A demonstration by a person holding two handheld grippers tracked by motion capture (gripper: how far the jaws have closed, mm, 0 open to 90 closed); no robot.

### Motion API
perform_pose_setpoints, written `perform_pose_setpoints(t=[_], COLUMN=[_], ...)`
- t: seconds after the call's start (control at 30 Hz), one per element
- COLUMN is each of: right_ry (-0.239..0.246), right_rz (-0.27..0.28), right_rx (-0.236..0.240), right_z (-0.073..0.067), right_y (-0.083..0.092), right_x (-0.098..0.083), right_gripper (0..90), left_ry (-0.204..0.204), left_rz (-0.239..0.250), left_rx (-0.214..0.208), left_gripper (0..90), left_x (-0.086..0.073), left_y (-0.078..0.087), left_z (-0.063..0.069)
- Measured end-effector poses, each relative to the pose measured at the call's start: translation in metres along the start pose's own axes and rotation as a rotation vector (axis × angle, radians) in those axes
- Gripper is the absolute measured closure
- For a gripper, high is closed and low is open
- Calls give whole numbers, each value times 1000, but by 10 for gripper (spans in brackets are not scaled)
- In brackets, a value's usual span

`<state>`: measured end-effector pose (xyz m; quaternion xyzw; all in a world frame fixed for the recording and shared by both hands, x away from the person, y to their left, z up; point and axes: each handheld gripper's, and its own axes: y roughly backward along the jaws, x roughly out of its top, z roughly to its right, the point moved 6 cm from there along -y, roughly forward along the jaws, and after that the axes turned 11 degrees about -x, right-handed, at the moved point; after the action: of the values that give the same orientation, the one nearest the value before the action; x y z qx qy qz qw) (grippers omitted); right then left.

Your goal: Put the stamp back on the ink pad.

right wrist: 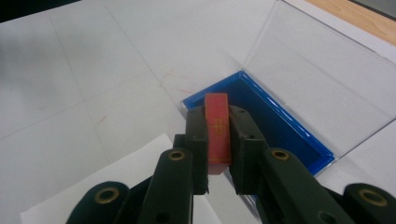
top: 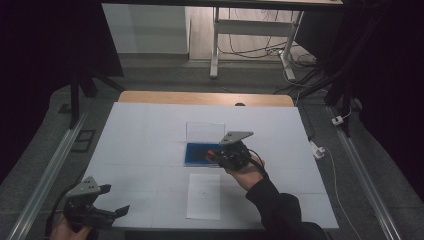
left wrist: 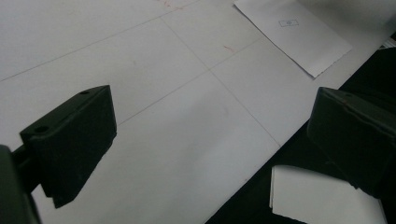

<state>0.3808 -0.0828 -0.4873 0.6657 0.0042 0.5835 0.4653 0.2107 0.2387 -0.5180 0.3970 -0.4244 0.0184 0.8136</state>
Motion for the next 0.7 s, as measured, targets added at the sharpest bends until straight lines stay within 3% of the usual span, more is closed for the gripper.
perform_pose_setpoints(t=[0.7], right_ry=[1], right_rz=[-79], right_rx=[-49], right_z=[23], right_y=[-57], right_x=[3], right_gripper=[792], left_ry=[0], left_rz=[1], left_rx=[0], left_gripper=[18], left_x=[0], left_y=[0], left_z=[0])
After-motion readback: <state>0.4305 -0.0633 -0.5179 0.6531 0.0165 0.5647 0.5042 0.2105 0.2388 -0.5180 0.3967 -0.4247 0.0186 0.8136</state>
